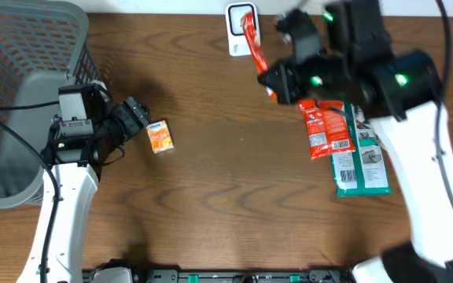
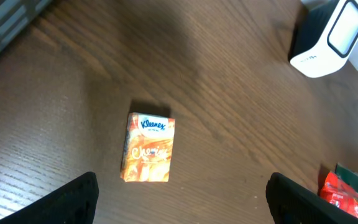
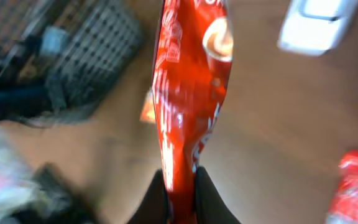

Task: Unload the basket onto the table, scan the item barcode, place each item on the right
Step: 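Hold the Nescafe stick barcode under the white scanner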

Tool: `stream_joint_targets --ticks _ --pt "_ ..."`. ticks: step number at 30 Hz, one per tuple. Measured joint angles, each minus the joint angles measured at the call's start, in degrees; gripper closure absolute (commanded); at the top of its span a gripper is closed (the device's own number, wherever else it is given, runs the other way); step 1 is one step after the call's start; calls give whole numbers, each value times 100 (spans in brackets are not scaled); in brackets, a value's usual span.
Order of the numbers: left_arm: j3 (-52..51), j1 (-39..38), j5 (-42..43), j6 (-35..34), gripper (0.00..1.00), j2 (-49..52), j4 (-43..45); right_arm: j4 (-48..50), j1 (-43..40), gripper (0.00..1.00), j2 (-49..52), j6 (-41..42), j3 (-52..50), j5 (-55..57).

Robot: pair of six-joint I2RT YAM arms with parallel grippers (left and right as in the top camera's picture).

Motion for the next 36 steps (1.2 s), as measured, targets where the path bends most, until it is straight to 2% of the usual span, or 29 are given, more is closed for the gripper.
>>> stream_joint_targets --ticks 4,9,14,19,26,36 --pt "0 0 -13 -2 13 -2 4 -138 374 99 922 -328 1375 1567" --pt "0 0 -13 -2 13 -2 0 774 461 99 1742 -1196 1611 2973" --pt "0 0 -15 -2 13 -2 0 1919 459 99 2688 -1869 1615 3838" --pt "0 0 -28 -2 13 -2 0 2865 457 99 3659 -2549 1613 4398" --pt "0 0 -31 -2 13 -2 -2 3670 444 99 4673 -3198 1613 5191" --pt "0 0 -33 -2 13 -2 0 3762 385 99 5438 -3611 1613 5611"
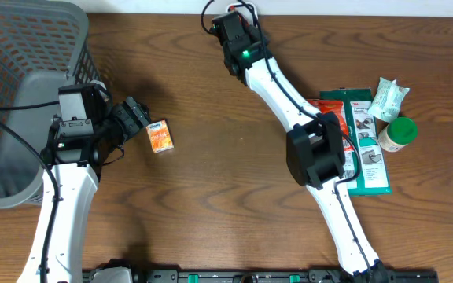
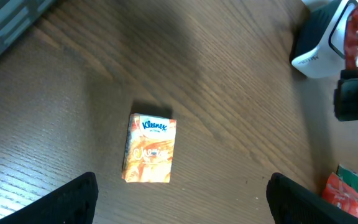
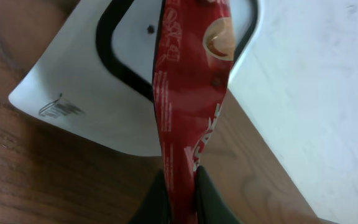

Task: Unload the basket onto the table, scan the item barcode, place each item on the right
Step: 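Hold the Nescafe stick barcode under the white scanner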

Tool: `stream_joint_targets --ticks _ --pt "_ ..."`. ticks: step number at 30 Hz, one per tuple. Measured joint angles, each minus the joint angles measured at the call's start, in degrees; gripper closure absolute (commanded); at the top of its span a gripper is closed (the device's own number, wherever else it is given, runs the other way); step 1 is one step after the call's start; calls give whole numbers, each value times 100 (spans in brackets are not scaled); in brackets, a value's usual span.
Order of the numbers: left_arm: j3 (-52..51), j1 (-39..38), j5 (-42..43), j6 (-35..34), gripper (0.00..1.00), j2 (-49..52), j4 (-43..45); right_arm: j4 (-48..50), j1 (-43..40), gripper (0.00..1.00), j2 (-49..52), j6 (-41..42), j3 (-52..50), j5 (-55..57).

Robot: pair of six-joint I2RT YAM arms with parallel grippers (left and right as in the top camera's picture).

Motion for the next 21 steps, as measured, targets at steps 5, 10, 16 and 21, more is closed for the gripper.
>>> stream_joint_targets --ticks 5,10,16,21 --pt "0 0 0 0 13 0 0 -15 0 99 33 -31 0 39" --pt "0 0 0 0 13 0 0 -74 -13 99 33 -44 0 -81" --pt "0 0 0 0 13 0 0 -208 -90 99 26 -26 0 -275" --pt "0 0 0 0 13 0 0 -310 -195 99 -96 -13 0 -490"
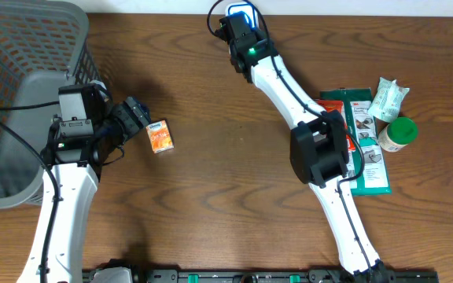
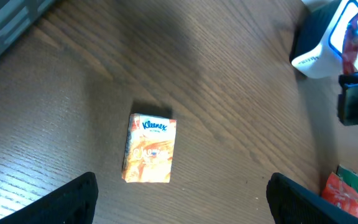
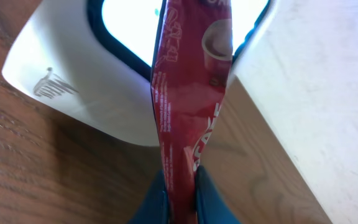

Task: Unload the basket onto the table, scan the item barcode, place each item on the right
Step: 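Hold the Nescafe stick barcode under the white scanner, then move the stick right and drop it beside the gloves bag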

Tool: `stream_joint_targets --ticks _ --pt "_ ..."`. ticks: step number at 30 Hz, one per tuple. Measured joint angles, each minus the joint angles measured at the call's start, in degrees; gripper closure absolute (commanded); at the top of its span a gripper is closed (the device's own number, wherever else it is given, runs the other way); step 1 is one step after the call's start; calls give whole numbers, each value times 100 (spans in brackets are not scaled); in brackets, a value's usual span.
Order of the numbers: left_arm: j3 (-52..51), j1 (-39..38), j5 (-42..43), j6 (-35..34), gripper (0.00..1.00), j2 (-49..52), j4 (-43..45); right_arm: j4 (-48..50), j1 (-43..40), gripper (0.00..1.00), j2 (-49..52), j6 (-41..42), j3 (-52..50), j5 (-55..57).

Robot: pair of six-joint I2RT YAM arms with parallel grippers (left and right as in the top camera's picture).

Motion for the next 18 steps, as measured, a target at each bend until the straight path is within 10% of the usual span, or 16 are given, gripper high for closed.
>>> stream_joint_targets --ticks 18 --pt "0 0 0 0 13 0 2 -2269 -354 99 -1803 1335 -13 -1954"
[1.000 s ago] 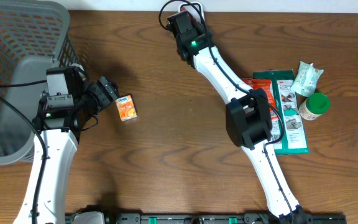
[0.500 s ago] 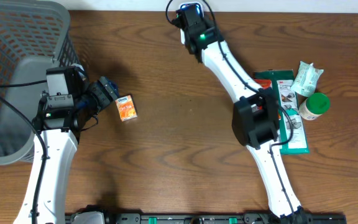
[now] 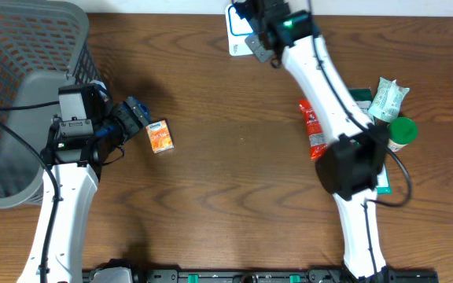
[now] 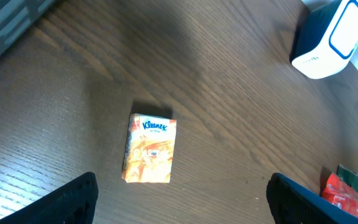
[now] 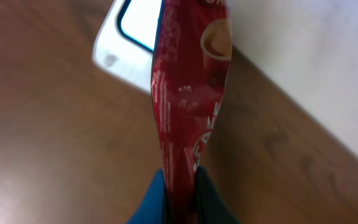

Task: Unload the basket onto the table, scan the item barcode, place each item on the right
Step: 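Move the stick right and drop it beside the gloves bag, then raise the right gripper and move the left gripper toward the Kleenex box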

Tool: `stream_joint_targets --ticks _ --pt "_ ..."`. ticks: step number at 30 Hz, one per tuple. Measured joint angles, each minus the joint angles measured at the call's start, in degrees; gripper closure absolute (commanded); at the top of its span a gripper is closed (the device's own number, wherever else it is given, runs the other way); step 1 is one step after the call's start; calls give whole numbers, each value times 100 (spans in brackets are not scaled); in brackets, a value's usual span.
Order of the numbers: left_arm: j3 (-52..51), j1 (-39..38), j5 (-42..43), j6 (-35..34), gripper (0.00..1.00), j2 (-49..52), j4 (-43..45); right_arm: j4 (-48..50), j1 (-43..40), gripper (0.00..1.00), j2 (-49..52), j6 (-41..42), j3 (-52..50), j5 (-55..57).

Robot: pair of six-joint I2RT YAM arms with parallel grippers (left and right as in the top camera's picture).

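A long red snack packet [image 5: 188,87] hangs upright, pinched at its lower end by my right gripper [image 5: 180,179], which is shut on it. The white barcode scanner [image 5: 135,32] stands behind and to the upper left of the packet, a short way off; in the overhead view the scanner [image 3: 239,23] sits at the table's far edge with the right wrist just to its right. My left gripper [image 4: 179,211] is open, low over the table, with a small orange Kleenex pack [image 4: 149,148] lying ahead of it.
A grey mesh basket [image 3: 22,86] fills the far left. On the right lie another red packet [image 3: 314,130], a white sachet [image 3: 388,98] and a green-capped bottle [image 3: 399,132], partly behind the right arm.
My right gripper, still shut on the red packet, has drawn back from the scanner window; the scanner now looks smaller and off to the upper left. The left arm has not moved.
First my right gripper held the red packet in the air to the right of the scanner. Then the packet stood right in front of the scanner window, and closer still with the window lit. Now it is held away again. The left gripper stayed open by the Kleenex pack.
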Motion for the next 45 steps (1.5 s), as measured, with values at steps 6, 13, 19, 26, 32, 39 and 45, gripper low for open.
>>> stream_joint_targets --ticks 6,13,19,26,32,39,45 --pt "0 0 0 0 13 0 -2 -1375 -74 99 -1624 667 17 -326" --pt "0 0 0 0 13 0 -4 -3366 -925 99 -2562 1679 131 -435" --pt "0 0 0 0 13 0 -7 -3375 -1646 99 -2293 2079 -870 -437" --pt "0 0 -2 0 13 0 0 -2365 -2100 95 -2256 2212 -2813 -435" --pt "0 0 0 0 13 0 -4 -1187 -2120 57 -2234 2251 -4341 -450" --pt "0 2 -2 0 13 0 -2 -501 -2120 7 -2216 2245 -5237 -437" --pt "0 0 0 0 2 0 -2 -1029 -2116 8 -2216 2238 -4682 -619"
